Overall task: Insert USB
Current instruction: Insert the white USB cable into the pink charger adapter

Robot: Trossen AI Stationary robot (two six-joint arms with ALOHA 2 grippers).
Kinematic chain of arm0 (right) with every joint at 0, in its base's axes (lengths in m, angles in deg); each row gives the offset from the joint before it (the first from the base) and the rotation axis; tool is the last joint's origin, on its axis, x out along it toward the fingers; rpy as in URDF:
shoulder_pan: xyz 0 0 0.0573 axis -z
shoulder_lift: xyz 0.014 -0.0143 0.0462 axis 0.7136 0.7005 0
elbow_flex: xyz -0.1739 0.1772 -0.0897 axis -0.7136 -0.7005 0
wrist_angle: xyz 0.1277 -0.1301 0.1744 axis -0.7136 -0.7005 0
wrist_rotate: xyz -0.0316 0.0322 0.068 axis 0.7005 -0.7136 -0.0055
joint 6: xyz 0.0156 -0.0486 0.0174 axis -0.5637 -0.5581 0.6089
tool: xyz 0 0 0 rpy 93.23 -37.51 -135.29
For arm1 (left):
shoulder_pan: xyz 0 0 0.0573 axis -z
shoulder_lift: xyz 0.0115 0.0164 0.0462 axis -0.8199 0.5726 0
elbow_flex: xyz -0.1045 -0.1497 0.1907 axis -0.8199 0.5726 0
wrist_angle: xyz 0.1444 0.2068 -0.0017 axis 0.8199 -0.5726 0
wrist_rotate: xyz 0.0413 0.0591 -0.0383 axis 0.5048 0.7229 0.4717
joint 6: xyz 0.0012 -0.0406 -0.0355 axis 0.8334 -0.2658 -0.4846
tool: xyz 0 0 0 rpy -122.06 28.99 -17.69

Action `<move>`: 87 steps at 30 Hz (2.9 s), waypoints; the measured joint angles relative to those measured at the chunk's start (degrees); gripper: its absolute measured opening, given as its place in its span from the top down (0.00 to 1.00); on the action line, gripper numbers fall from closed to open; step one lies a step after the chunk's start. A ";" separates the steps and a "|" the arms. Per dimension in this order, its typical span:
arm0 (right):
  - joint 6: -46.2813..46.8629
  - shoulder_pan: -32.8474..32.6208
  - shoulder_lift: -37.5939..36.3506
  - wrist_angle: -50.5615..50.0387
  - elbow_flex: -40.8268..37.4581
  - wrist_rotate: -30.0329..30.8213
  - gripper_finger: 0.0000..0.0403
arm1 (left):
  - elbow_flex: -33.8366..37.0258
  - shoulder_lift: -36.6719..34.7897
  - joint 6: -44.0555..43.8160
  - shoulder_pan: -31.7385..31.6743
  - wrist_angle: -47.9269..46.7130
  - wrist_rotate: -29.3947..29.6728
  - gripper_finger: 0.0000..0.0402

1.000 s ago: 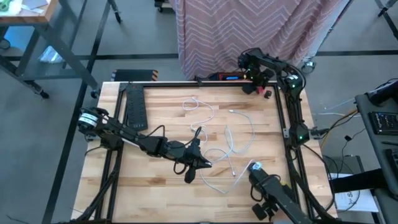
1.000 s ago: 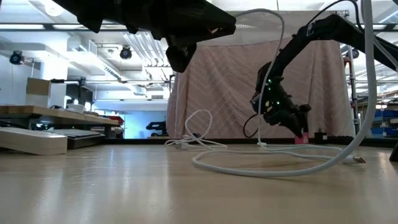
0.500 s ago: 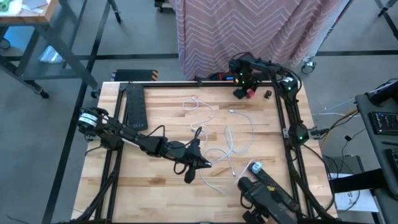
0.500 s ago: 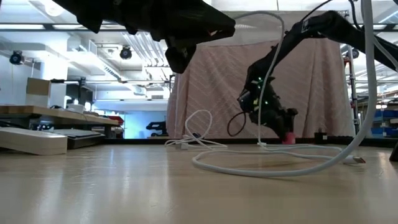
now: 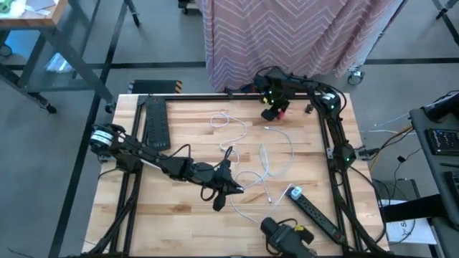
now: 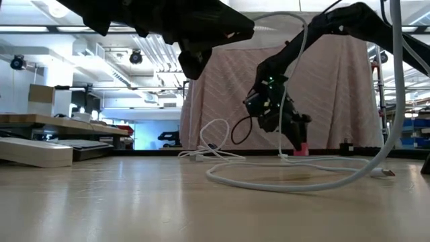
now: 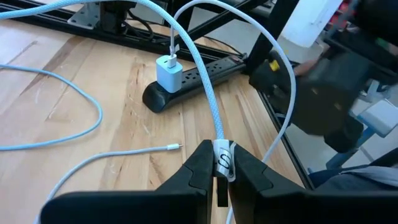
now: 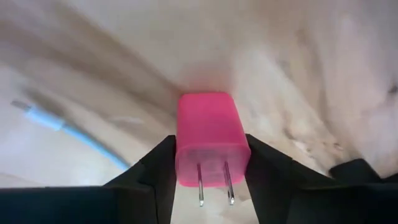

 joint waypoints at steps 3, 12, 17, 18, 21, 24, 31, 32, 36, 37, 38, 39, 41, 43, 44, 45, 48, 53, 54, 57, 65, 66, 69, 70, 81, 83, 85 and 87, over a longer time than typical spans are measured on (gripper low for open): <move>-0.86 -1.97 -0.04 0.38 -0.51 0.01 0.58 | 0.00 0.00 0.01 0.00 -0.05 -0.04 0.96; -3.63 -6.69 -1.16 0.96 -0.59 -0.62 0.66 | 0.00 -0.05 -0.81 0.17 -0.25 -0.07 0.96; -5.59 -9.02 -5.75 0.94 -0.61 -0.85 0.66 | 0.00 -0.32 -1.05 0.19 -0.76 -0.07 0.96; -6.07 -9.65 -7.44 0.99 -0.62 -0.85 0.66 | 0.00 -0.34 -1.05 0.21 -0.99 -0.07 0.96; -6.62 -11.86 -13.94 1.13 -0.82 -0.89 0.66 | 0.00 -0.59 -1.05 0.22 -2.25 -0.07 0.96; -7.02 -15.23 -22.46 2.65 -2.88 -0.92 0.66 | 0.02 -0.66 -0.97 0.22 -3.54 -0.06 0.96; -2.95 -25.60 -45.70 20.90 -20.57 -6.50 0.66 | 0.07 -0.83 -1.32 0.22 -12.22 -0.02 0.96; -1.61 -27.39 -48.82 25.20 -24.33 -7.50 0.66 | 0.07 -0.83 -1.98 0.16 -14.86 0.00 0.96; 3.25 -35.26 -59.07 43.66 -39.37 -9.64 0.66 | 0.07 -0.83 -5.67 -0.60 -23.78 0.09 0.96; 4.38 -37.34 -60.72 48.98 -42.61 -9.82 0.66 | 0.07 -0.81 -6.36 -0.81 -25.81 0.13 0.96; 5.36 -39.40 -62.15 54.63 -45.72 -10.21 0.66 | 0.07 -0.79 -7.03 -1.04 -27.51 0.13 0.96; 5.94 -41.27 -63.05 59.59 -48.21 -11.27 0.66 | 0.09 -0.78 -7.78 -1.26 -28.99 0.13 0.96; 6.74 -44.58 -63.80 69.60 -52.33 -14.43 0.66 | 0.09 -0.48 -8.67 -1.63 -31.05 0.13 0.96; 7.59 -47.42 -63.56 78.04 -55.19 -17.67 0.66 | 0.13 0.14 -8.44 -1.74 -31.69 0.22 0.96; 7.64 -48.69 -63.01 81.56 -56.02 -19.39 0.66 | 0.13 0.47 -7.49 -1.73 -31.30 0.92 0.96; 7.64 -49.73 -62.44 84.63 -56.62 -20.98 0.66 | 0.13 0.81 -6.27 -1.70 -30.82 2.50 0.96; 7.68 -52.36 -59.71 91.22 -57.31 -24.78 0.66 | 0.13 1.94 -1.10 -0.68 -28.81 8.23 0.95; 8.07 -53.73 -54.54 98.80 -57.41 -29.20 0.66 | 0.15 2.67 11.51 1.97 -23.43 14.49 0.91; 8.39 -53.80 -53.46 100.32 -57.43 -29.43 0.66 | 0.15 2.67 13.17 2.51 -22.24 15.43 0.90; 9.77 -53.80 -49.85 104.03 -57.46 -30.62 0.66 | 0.15 2.62 17.30 3.71 -20.06 16.60 0.84; 12.62 -53.80 -41.52 116.92 -57.50 -36.43 0.66 | -0.47 1.73 24.75 7.45 -20.02 23.21 0.61; 13.09 -53.80 -40.60 119.63 -57.50 -37.37 0.66 | -1.02 1.36 25.69 8.02 -20.00 24.82 0.58; 15.14 -53.80 -37.67 128.16 -57.50 -39.96 0.66 | -3.30 0.04 30.10 10.27 -14.88 29.35 0.50; 16.16 -53.79 -36.59 131.00 -57.50 -40.98 0.66 | -4.01 -0.16 32.76 11.22 -12.17 30.43 0.48; 21.67 -54.22 -33.18 145.18 -57.53 -44.58 0.66 | -11.08 -0.17 52.94 16.15 -4.71 37.27 0.44; 21.59 -54.28 -33.27 145.36 -57.53 -44.58 0.66 | -12.67 -0.17 54.92 16.22 -4.59 37.10 0.45; 21.65 -54.28 -33.29 145.75 -57.53 -44.70 0.66 | -14.31 -0.13 56.47 16.33 -4.72 34.83 0.46; 21.51 -54.38 -33.52 146.32 -57.50 -45.05 0.66 | -15.60 -0.10 56.77 16.28 -5.11 30.24 0.46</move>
